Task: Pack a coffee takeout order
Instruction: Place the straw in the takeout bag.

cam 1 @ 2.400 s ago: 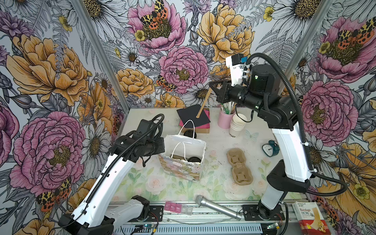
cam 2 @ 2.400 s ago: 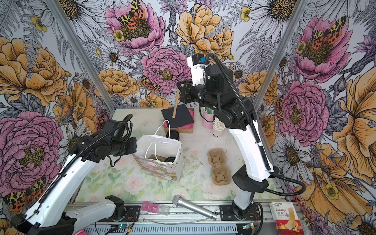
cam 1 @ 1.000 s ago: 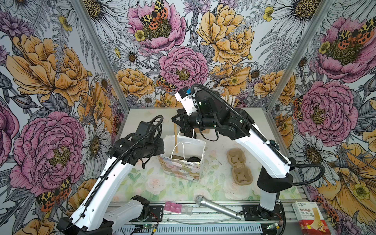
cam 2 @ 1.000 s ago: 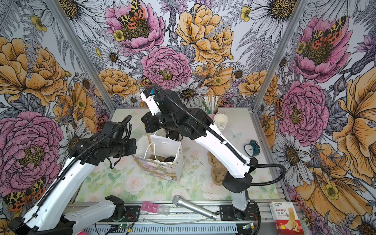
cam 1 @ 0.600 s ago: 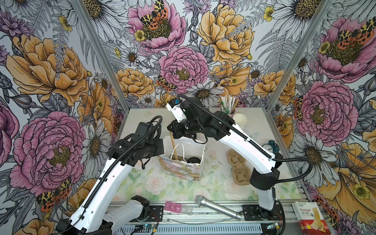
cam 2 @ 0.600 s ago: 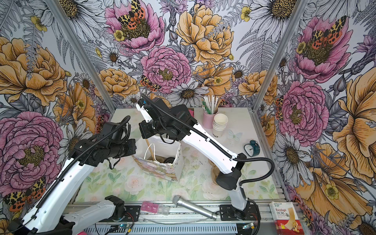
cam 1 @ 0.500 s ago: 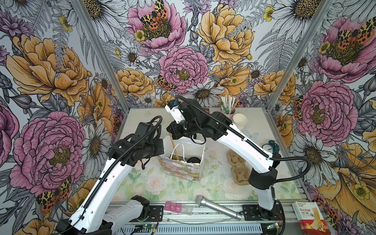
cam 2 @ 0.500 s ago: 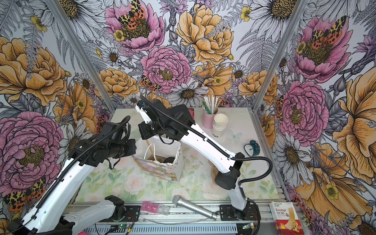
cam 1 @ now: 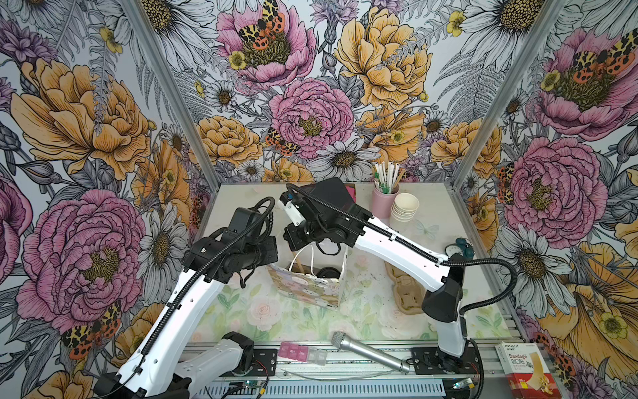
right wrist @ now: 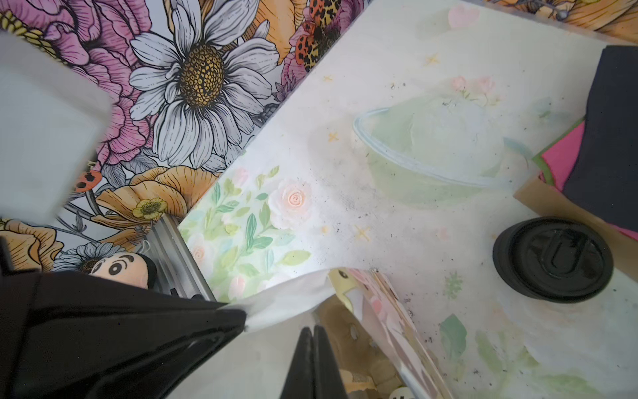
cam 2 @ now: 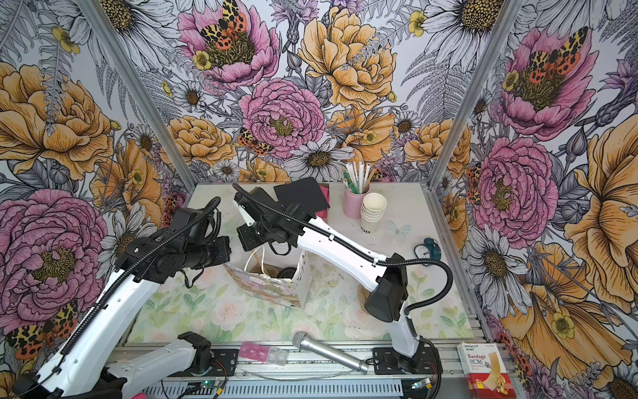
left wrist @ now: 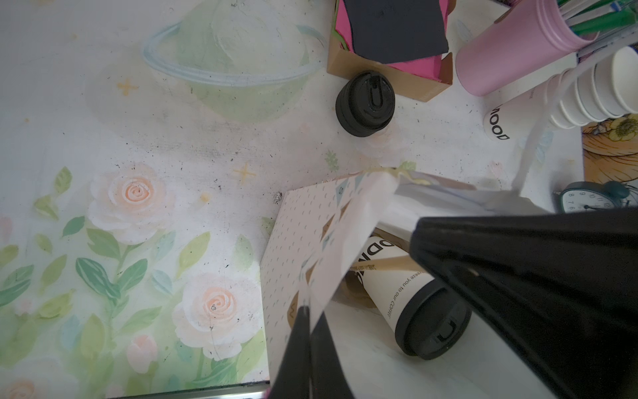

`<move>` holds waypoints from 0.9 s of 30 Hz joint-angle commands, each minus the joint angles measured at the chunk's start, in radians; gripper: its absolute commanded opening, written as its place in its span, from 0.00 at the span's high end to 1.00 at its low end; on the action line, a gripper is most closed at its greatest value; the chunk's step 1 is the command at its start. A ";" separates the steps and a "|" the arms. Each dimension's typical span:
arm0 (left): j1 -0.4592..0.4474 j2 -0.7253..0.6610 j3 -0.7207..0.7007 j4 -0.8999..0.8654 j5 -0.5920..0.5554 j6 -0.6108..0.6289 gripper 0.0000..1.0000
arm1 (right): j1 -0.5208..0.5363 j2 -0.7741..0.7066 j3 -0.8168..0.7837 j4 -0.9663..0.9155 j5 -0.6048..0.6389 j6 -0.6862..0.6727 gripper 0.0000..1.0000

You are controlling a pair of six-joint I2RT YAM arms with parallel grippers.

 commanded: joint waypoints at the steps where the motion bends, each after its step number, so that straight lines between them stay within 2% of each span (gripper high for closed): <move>1: -0.007 -0.005 -0.004 0.013 0.017 -0.008 1.00 | 0.005 -0.073 -0.006 0.053 -0.010 0.006 0.82; 4: -0.006 -0.002 -0.003 0.013 0.018 -0.008 1.00 | 0.000 -0.088 -0.003 0.052 -0.004 0.003 0.61; 7: -0.006 0.003 -0.003 0.013 0.019 -0.005 1.00 | -0.007 -0.098 0.007 0.052 -0.003 0.004 0.50; 15: -0.006 0.009 -0.003 0.017 0.019 -0.008 1.00 | -0.032 -0.125 0.005 0.052 -0.004 0.004 0.39; 22: -0.006 0.009 -0.005 0.017 0.017 -0.010 1.00 | -0.037 -0.142 -0.079 0.050 -0.006 0.010 0.37; 27: -0.006 0.009 -0.005 0.017 0.018 -0.010 1.00 | -0.046 -0.150 -0.064 0.052 -0.009 0.021 0.36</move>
